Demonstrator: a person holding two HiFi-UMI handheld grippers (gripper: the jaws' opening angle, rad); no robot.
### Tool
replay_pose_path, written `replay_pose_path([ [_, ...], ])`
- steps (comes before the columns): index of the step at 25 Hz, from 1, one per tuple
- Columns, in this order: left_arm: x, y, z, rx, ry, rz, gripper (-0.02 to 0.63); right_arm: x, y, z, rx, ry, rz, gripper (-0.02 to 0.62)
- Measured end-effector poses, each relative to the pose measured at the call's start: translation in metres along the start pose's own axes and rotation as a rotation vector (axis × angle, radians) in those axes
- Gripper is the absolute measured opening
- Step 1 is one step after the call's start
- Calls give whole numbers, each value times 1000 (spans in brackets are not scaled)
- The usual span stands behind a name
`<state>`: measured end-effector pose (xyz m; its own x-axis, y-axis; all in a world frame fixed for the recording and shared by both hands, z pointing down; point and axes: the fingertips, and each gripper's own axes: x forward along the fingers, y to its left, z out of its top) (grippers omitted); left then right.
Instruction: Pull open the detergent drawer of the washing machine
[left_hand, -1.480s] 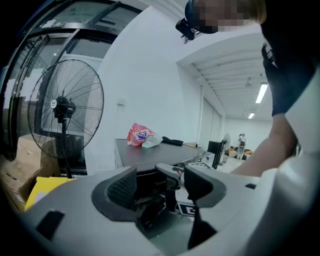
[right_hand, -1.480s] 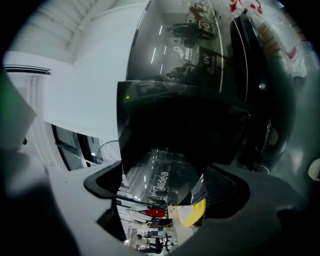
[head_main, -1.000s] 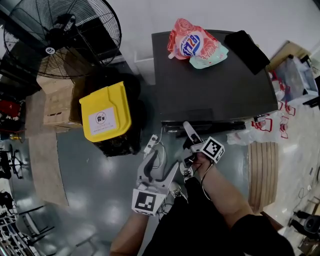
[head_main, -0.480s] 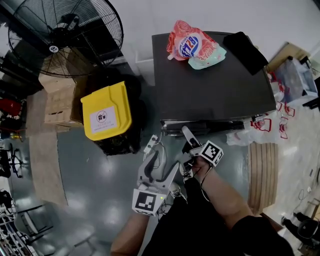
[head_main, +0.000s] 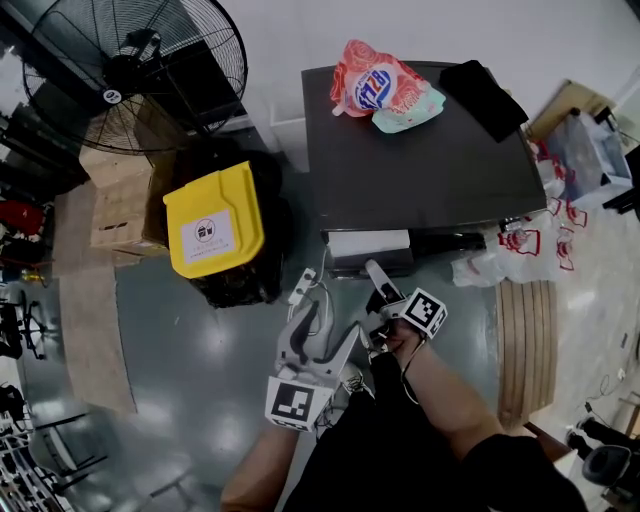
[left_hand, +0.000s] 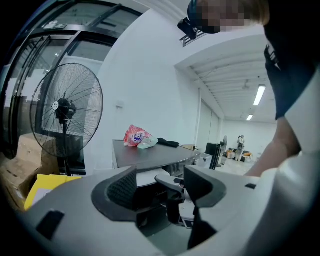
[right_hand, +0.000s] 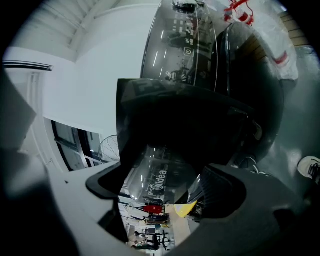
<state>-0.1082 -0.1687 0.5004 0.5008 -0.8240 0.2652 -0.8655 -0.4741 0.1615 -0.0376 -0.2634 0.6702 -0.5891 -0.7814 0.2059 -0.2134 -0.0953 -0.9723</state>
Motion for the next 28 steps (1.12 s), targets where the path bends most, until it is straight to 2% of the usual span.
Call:
replay_pose_path([
  [3, -3, -4, 2, 1, 8, -9, 272, -9, 0, -3, 11, -4, -7, 477],
  [10, -24, -26, -12, 15, -13, -32, 272, -39, -5, -22, 4, -9, 42, 477],
  [14, -36, -39, -16, 22, -17, -38, 272, -55, -8, -29, 11, -7, 15, 477],
  [20, -46, -49, -22, 29, -18, -42, 271, -65, -8, -37, -4, -2, 60, 477],
  [24, -53, -54, -25, 30, -17, -42, 272, -76, -14, -46, 8, 7, 25, 477],
  [26, -55, -55, -26, 26, -18, -42, 272, -76, -11, -47, -6, 9, 61, 476],
  [28, -58, -55, -26, 25, -20, -43, 272, -78, -12, -49, -2, 9, 59, 477],
])
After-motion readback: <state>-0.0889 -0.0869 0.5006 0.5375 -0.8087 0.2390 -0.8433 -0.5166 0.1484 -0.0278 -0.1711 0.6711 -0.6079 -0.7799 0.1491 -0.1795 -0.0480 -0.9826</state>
